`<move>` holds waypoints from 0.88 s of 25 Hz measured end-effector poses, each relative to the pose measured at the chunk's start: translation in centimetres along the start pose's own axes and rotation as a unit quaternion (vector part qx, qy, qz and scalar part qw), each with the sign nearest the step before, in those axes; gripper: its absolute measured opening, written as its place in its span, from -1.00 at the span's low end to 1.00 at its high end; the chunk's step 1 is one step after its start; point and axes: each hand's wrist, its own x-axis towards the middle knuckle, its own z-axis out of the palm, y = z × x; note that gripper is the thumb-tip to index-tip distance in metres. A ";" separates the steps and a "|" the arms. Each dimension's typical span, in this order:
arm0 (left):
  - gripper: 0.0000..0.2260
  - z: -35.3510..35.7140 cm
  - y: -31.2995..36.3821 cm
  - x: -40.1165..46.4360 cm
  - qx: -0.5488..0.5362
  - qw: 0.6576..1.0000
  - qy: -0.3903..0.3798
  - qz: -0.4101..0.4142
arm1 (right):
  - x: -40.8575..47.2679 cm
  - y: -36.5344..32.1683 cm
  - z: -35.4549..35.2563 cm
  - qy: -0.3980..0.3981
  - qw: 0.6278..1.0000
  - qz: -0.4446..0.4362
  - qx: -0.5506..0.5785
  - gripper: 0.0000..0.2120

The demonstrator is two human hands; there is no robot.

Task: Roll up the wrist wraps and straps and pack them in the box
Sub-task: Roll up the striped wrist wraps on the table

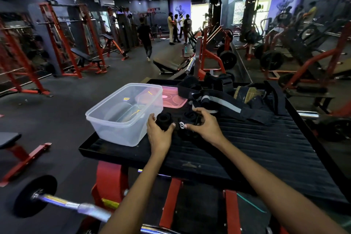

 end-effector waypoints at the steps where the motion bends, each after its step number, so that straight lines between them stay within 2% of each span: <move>1: -0.44 -0.1 0.0 0.1 -0.012 1.000 -0.015 -0.018 | -0.2 -0.1 0.2 0.003 1.000 -0.009 -0.016 -0.50; 4: -0.57 -0.5 0.7 -0.3 -0.005 0.999 -0.040 -0.020 | -0.7 -0.5 0.8 0.008 0.999 -0.020 -0.026 -0.50; 8: -0.56 -1.7 2.1 -1.3 -0.030 0.995 -0.037 0.087 | -0.8 -2.1 1.6 0.038 0.997 -0.047 -0.039 -0.48; 11: -0.54 -4.0 3.9 -0.3 -0.058 0.990 0.003 0.126 | -0.1 -5.0 2.4 0.067 0.994 -0.087 -0.023 -0.48; 13: -0.58 -6.4 4.9 1.0 -0.080 0.988 0.034 0.128 | 0.7 -7.4 4.0 0.063 0.992 -0.108 -0.004 -0.48; 17: -0.66 -12.3 5.2 3.9 -0.094 0.985 0.077 0.120 | 2.9 -11.5 9.3 0.005 0.991 -0.130 0.021 -0.47; 20: -0.59 -16.6 4.4 6.9 -0.068 0.990 0.053 0.110 | 3.7 -13.7 12.9 -0.023 0.992 -0.126 0.007 -0.53; 22: -0.56 -18.7 3.9 8.9 -0.021 0.996 0.018 0.085 | 4.1 -14.8 14.9 -0.033 0.994 -0.107 -0.010 -0.64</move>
